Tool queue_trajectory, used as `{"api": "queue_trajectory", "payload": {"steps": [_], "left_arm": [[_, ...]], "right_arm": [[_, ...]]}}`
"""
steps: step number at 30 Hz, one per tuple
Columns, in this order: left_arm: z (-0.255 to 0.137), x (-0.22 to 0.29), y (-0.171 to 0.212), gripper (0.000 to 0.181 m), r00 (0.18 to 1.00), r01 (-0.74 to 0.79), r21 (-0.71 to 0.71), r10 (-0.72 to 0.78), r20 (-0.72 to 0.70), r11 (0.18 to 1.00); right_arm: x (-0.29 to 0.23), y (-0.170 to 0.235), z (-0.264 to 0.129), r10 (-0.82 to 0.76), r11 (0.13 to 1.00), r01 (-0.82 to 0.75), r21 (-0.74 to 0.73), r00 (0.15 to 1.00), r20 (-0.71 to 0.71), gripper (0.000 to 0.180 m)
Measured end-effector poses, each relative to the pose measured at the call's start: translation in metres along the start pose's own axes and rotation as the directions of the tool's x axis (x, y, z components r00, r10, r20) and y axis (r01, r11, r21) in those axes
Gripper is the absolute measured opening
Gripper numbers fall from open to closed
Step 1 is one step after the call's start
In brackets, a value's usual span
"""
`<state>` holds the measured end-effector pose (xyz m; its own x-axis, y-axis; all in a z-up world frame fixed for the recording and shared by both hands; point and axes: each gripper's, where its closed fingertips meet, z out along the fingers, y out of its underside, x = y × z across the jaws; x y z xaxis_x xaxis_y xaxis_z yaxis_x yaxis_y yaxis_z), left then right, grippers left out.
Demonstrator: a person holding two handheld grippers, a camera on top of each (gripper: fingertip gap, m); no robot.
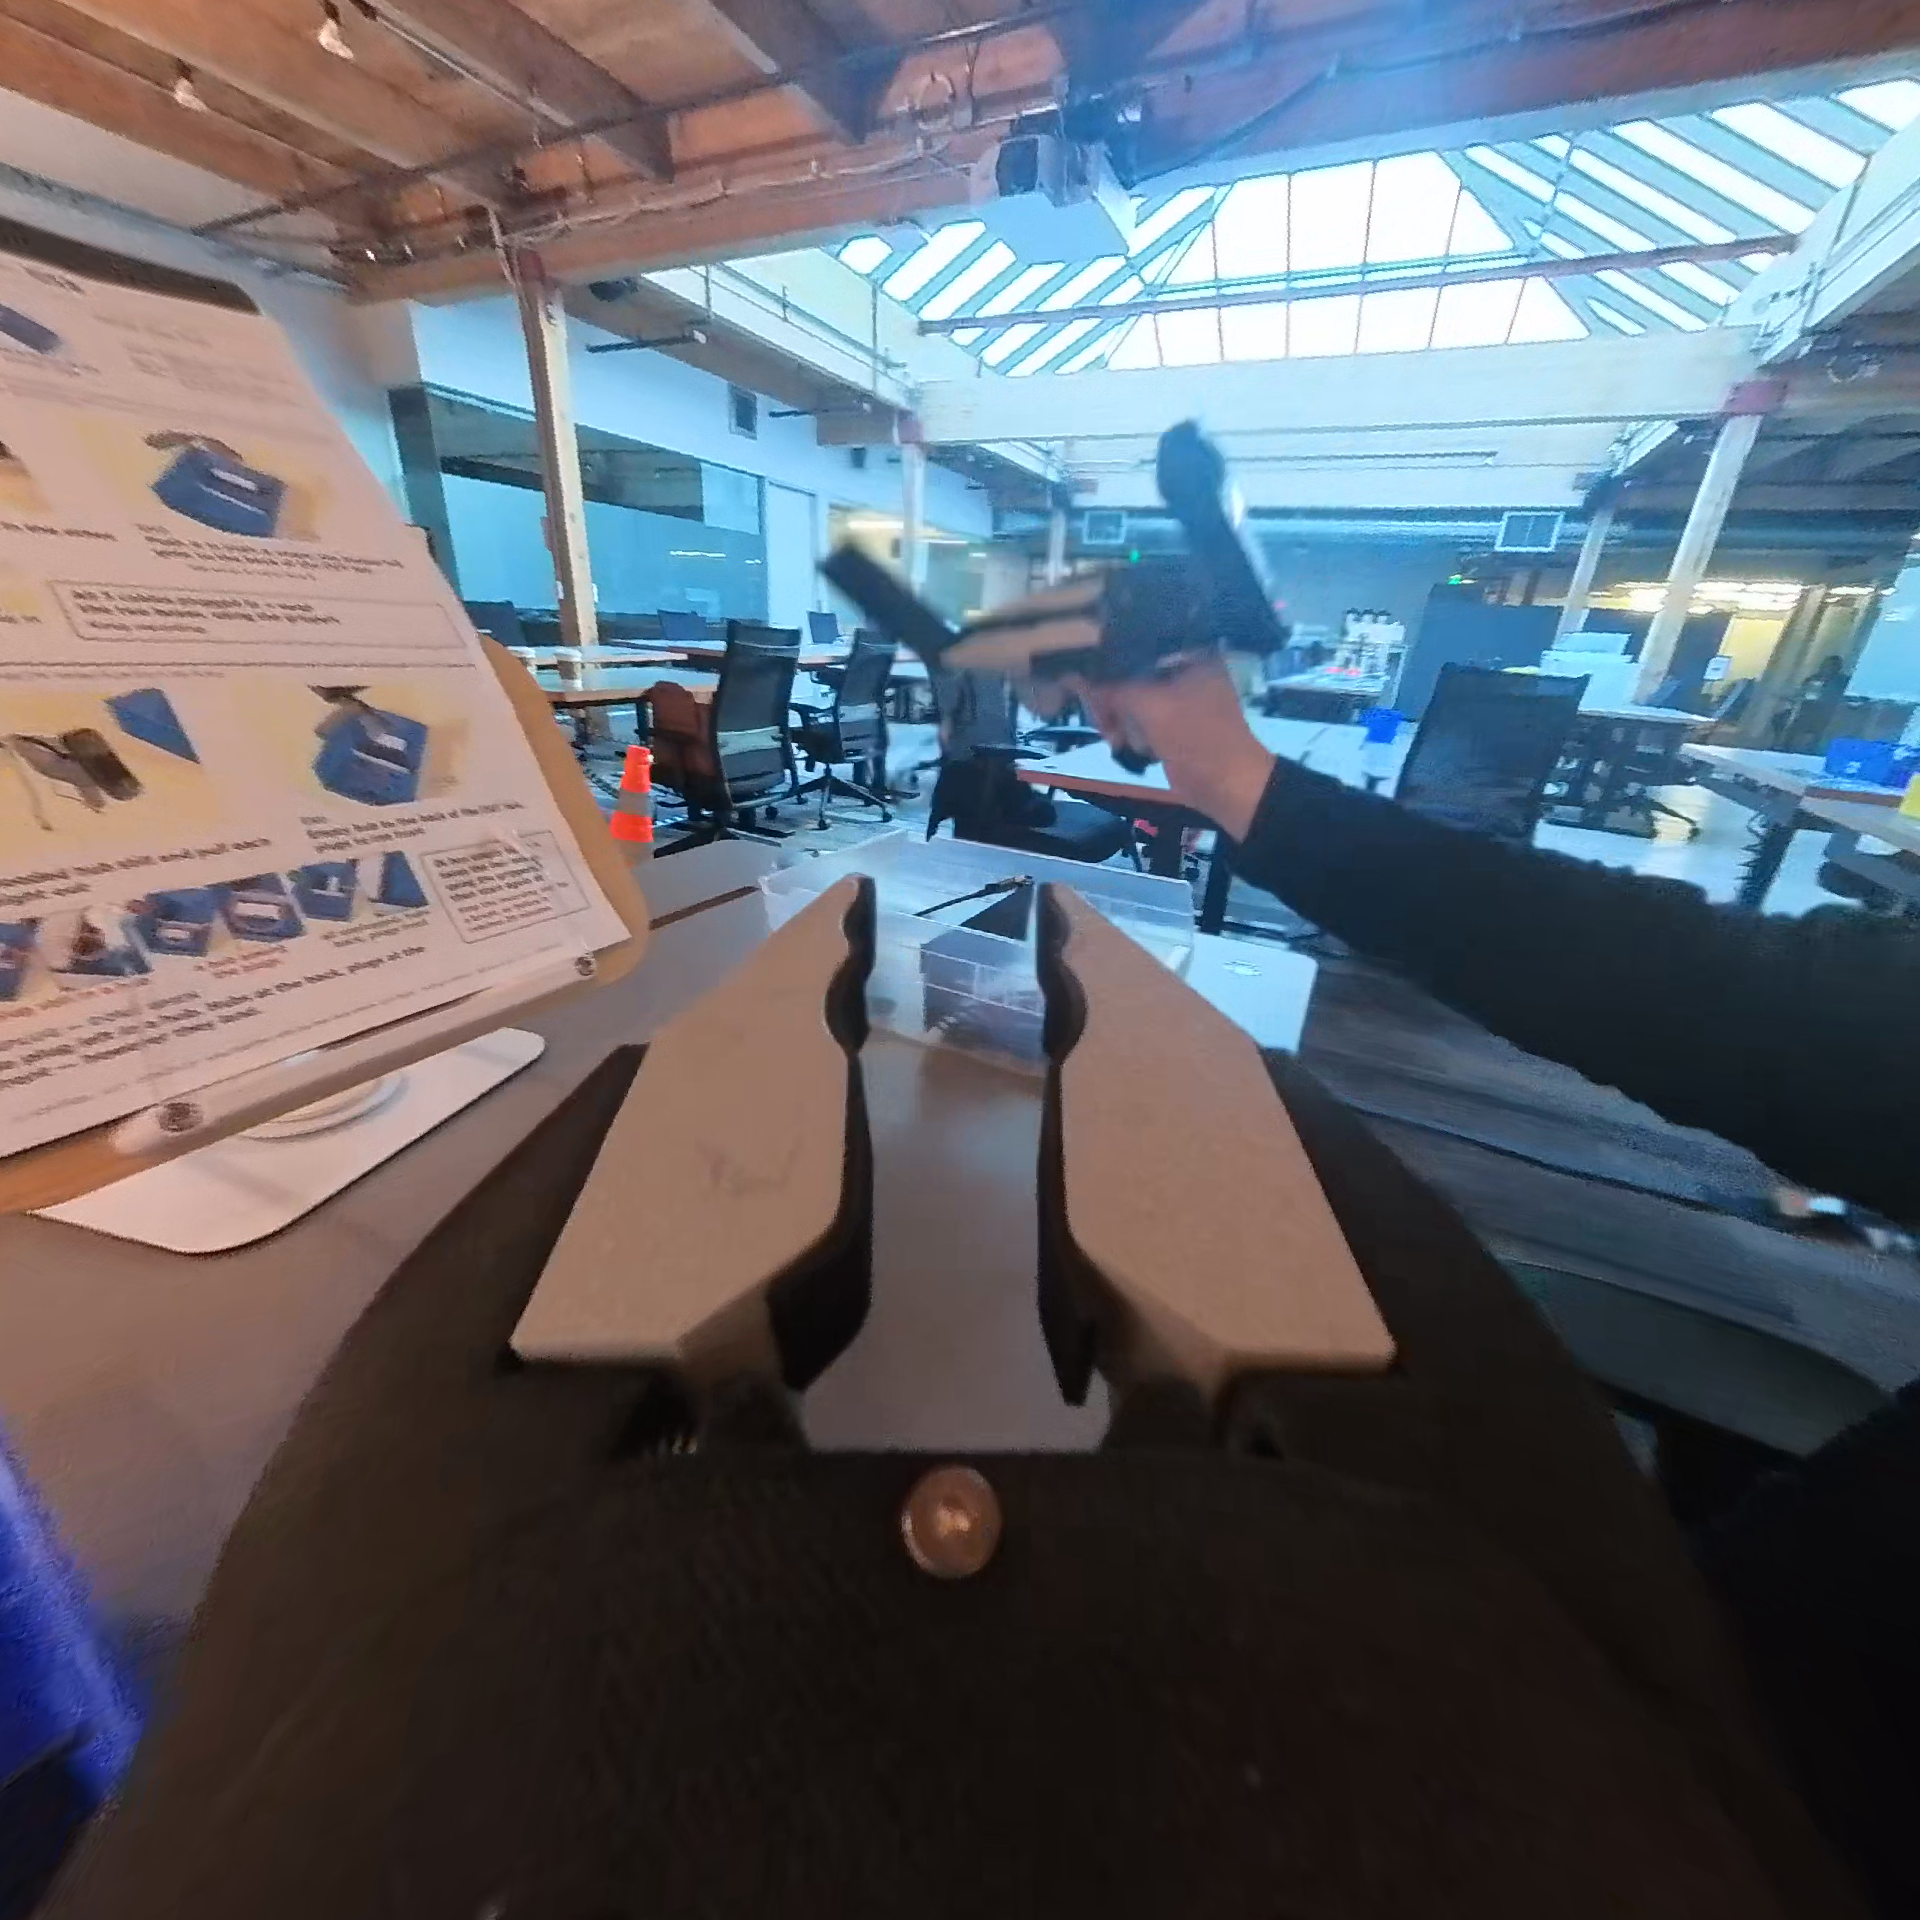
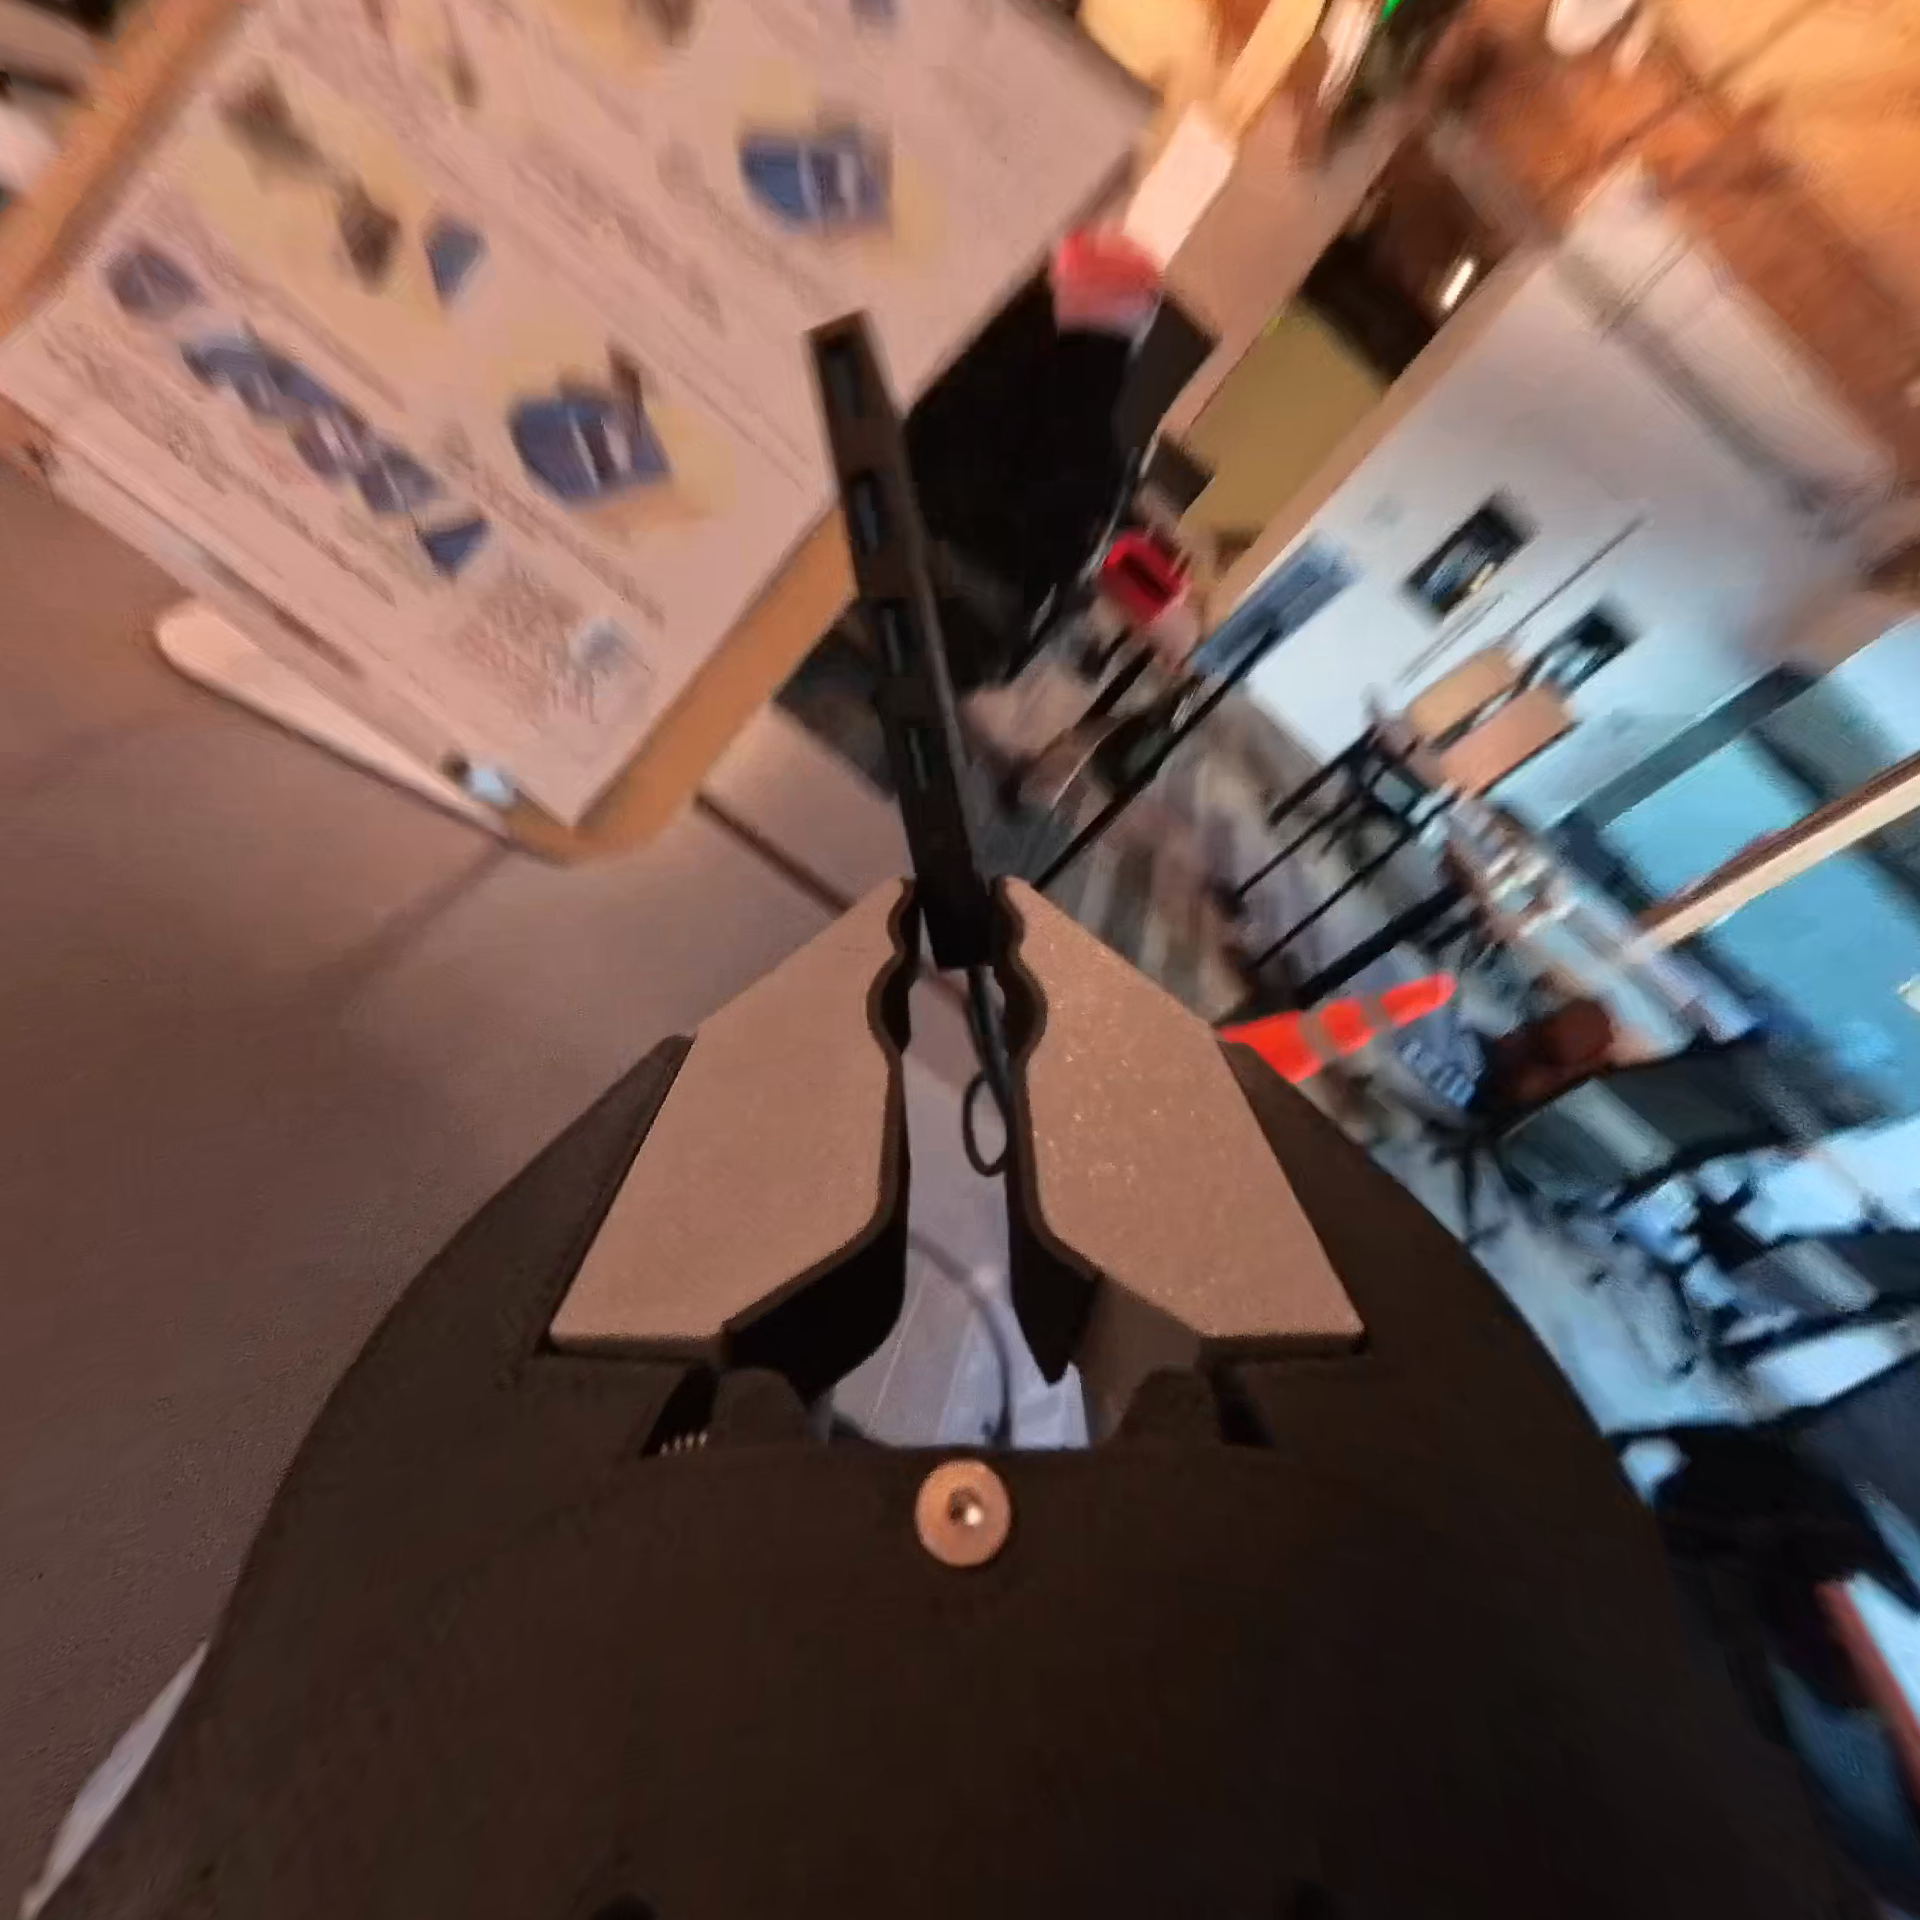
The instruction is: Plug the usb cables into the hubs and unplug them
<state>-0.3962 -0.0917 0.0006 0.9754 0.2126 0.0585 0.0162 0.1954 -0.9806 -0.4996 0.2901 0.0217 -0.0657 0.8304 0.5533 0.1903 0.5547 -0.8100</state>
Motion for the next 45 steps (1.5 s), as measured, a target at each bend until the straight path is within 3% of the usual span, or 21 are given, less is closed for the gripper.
{"api": "queue_trajectory", "payload": {"steps": [2, 4, 6, 8, 11, 16, 18, 23, 26, 27, 28, 29, 31, 33, 36, 39, 45], "left_arm": [[-0.011, -0.009, -0.005, 0.028, 0.999, -0.022, -0.004, 0.022, 0.034, 1.0], [-0.024, -0.019, -0.008, 0.029, 0.997, -0.026, -0.025, 0.028, 0.067, 0.999], [-0.038, -0.038, -0.002, 0.04, 0.988, -0.04, -0.094, 0.054, 0.147, 0.995], [-0.055, -0.068, 0.008, 0.052, 0.949, -0.08, -0.192, 0.133, 0.285, 0.978], [-0.083, -0.104, 0.017, 0.062, 0.878, -0.075, -0.284, 0.198, 0.436, 0.956], [-0.108, -0.112, 0.041, 0.072, 0.863, 0.056, -0.328, 0.119, 0.491, 0.943], [-0.114, -0.104, 0.056, 0.075, 0.864, 0.097, -0.357, 0.1, 0.493, 0.929], [-0.139, -0.094, 0.11, 0.078, 0.785, 0.114, -0.499, 0.23, 0.575, 0.859], [-0.126, -0.089, 0.148, 0.075, 0.795, 0.159, -0.518, 0.202, 0.572, 0.841], [-0.122, -0.095, 0.153, 0.062, 0.777, 0.133, -0.525, 0.24, 0.581, 0.841], [-0.124, -0.103, 0.148, 0.021, 0.734, 0.075, -0.536, 0.317, 0.6, 0.841], [-0.126, -0.11, 0.144, 0.011, 0.698, 0.038, -0.556, 0.375, 0.61, 0.831], [-0.138, -0.122, 0.138, 0.001, 0.632, 0.033, -0.596, 0.445, 0.635, 0.802], [-0.145, -0.124, 0.126, 0.001, 0.642, 0.015, -0.558, 0.42, 0.641, 0.83], [-0.157, -0.126, 0.088, 0.001, 0.624, -0.005, -0.441, 0.348, 0.7, 0.898], [-0.161, -0.127, 0.049, 0.001, 0.596, -0.054, -0.406, 0.355, 0.72, 0.912], [-0.113, -0.1, -0.035, 0.001, 0.61, -0.218, -0.345, 0.403, 0.683, 0.913]], "right_arm": [[-0.004, 0.069, 0.032, 0.036, 0.98, -0.025, -0.196, 0.998, 0.05, 0.012], [-0.012, 0.141, 0.049, 0.049, 0.907, -0.007, -0.421, 0.995, 0.089, 0.017], [-0.017, 0.177, 0.049, 0.116, 0.837, -0.044, -0.546, 0.988, 0.098, 0.02], [-0.02, 0.169, 0.044, 0.208, 0.847, -0.136, -0.514, 0.974, 0.085, 0.02], [-0.026, 0.126, 0.025, 0.314, 0.896, -0.251, -0.366, 0.942, 0.122, 0.023], [-0.075, 0.08, -0.029, 0.408, 0.91, -0.349, -0.224, 0.853, 0.327, 0.052], [-0.098, 0.08, -0.049, 0.401, 0.915, -0.348, -0.203, 0.833, 0.381, 0.066], [-0.156, 0.102, -0.075, 0.399, 0.916, -0.332, -0.224, 0.812, 0.426, 0.09], [-0.172, 0.129, -0.061, 0.386, 0.91, -0.3, -0.286, 0.865, 0.32, 0.099], [-0.173, 0.139, -0.054, 0.368, 0.909, -0.282, -0.308, 0.889, 0.273, 0.097], [-0.173, 0.149, -0.046, 0.339, 0.908, -0.252, -0.335, 0.912, 0.231, 0.091], [-0.175, 0.16, -0.04, 0.304, 0.903, -0.213, -0.374, 0.931, 0.204, 0.078], [-0.175, 0.171, -0.029, 0.227, 0.895, -0.138, -0.424, 0.959, 0.168, 0.046], [-0.178, 0.168, -0.028, 0.222, 0.871, -0.134, -0.472, 0.966, 0.136, 0.033], [-0.208, 0.147, -0.029, 0.299, 0.866, -0.182, -0.465, 0.935, 0.191, 0.034], [-0.262, 0.111, -0.033, 0.295, 0.886, -0.163, -0.433, 0.92, 0.258, 0.038], [-0.431, -0.008, -0.036, 0.325, 0.931, -0.177, -0.319, 0.801, 0.503, 0.057]]}}
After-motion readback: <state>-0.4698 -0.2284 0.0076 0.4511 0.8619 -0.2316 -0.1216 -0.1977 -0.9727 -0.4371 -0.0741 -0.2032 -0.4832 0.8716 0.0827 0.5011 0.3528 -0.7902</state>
